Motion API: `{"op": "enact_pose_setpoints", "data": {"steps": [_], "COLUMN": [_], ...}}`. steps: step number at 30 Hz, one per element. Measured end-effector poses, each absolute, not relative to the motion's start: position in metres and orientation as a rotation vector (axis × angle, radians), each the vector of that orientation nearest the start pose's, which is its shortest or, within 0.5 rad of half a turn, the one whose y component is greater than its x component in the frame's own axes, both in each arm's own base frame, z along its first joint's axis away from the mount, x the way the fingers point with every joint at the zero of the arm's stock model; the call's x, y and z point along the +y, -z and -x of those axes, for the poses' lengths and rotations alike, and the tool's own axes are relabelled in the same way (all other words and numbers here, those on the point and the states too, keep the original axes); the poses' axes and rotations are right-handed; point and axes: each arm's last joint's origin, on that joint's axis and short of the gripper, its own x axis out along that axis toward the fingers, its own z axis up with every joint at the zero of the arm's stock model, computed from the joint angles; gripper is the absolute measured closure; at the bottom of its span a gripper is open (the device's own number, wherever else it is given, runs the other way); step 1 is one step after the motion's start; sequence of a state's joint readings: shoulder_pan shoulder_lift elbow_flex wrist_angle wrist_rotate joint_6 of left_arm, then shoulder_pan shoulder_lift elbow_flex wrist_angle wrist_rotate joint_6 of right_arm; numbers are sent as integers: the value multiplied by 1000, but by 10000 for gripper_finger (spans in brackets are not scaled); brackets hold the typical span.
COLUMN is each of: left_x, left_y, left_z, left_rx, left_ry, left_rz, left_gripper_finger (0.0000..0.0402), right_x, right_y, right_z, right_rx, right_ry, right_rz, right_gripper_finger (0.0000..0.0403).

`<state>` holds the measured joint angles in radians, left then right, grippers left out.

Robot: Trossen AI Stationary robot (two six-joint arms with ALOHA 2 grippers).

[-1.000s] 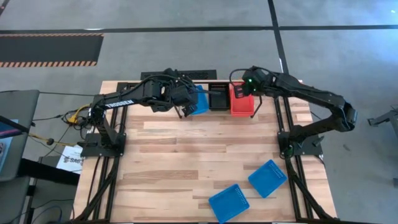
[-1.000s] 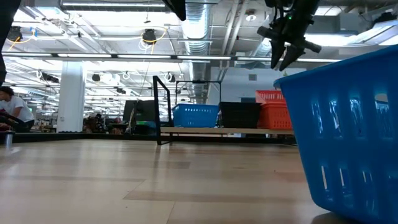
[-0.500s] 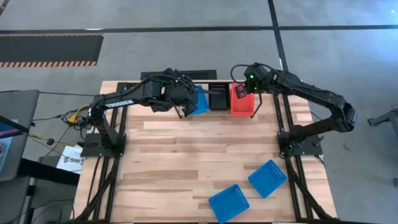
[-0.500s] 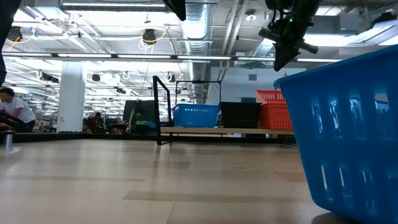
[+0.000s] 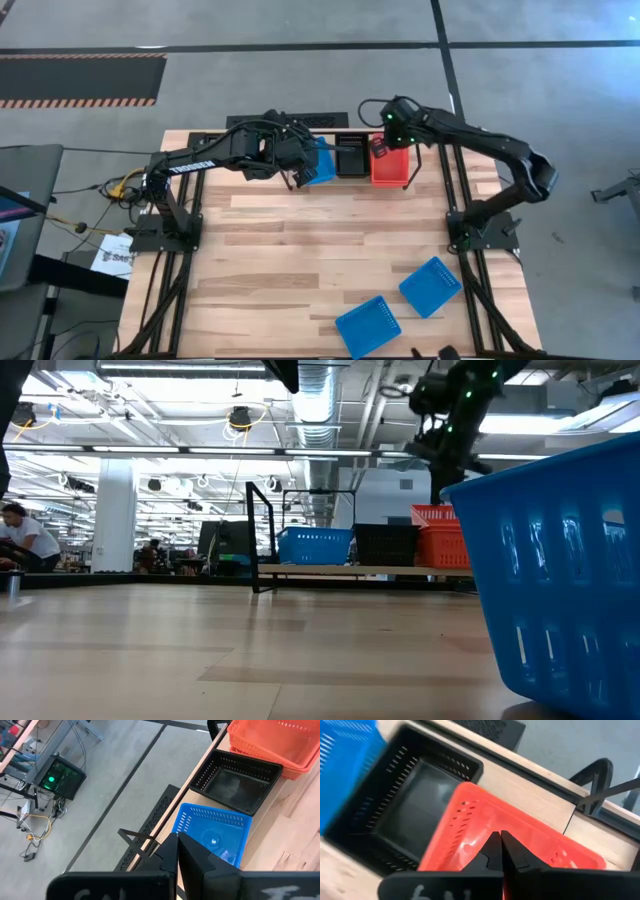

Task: Stack baskets on shelf by color
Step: Stack the orange bin on top of the orange bin on the shelf

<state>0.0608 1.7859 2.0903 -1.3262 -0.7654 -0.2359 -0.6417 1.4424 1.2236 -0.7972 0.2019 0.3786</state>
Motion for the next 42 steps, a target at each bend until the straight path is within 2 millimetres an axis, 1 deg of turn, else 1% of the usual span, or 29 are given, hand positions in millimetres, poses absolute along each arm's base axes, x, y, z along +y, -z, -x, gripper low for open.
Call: {"op": "enact_pose_setpoints", "data": {"steps": [4, 6, 8, 10, 15, 18, 21, 24, 30, 35, 38, 42], "left_x": [41, 40, 40, 40, 40, 40, 40, 40, 40, 40, 40, 40], "left_y": [-416, -416, -416, -416, -416, -416, -416, -416, -416, -416, -416, -416], "left_z": [-336, -336, -337, -337, -337, -337, -337, -337, -337, -337, -337, -337], "left_rx": [884, 886, 890, 891, 890, 888, 887, 887, 887, 887, 887, 886], "left_ry": [-859, -854, -837, -832, -832, -834, -835, -834, -832, -832, -832, -832], "left_rz": [-154, -151, -140, -137, -135, -129, -128, -128, -126, -126, -125, -125], "left_gripper_finger": [401, 401, 401, 401, 401, 401, 402, 402, 402, 402, 401, 401], "right_x": [-189, -192, -193, -191, -180, -181, -186, -192, -205, -205, -197, -186], "right_y": [-276, -273, -274, -283, -313, -319, -314, -303, -284, -279, -287, -310], "right_z": [-234, -236, -237, -238, -240, -235, -229, -226, -228, -232, -236, -239], "right_rx": [902, 907, 902, 874, 777, 762, 812, 870, 940, 958, 924, 850], "right_ry": [958, 954, 940, 929, 889, 896, 925, 947, 964, 939, 911, 889], "right_rz": [-537, -535, -546, -541, -487, -482, -503, -523, -540, -541, -523, -481], "right_gripper_finger": [401, 401, 401, 402, 402, 402, 402, 402, 402, 403, 403, 403]}}
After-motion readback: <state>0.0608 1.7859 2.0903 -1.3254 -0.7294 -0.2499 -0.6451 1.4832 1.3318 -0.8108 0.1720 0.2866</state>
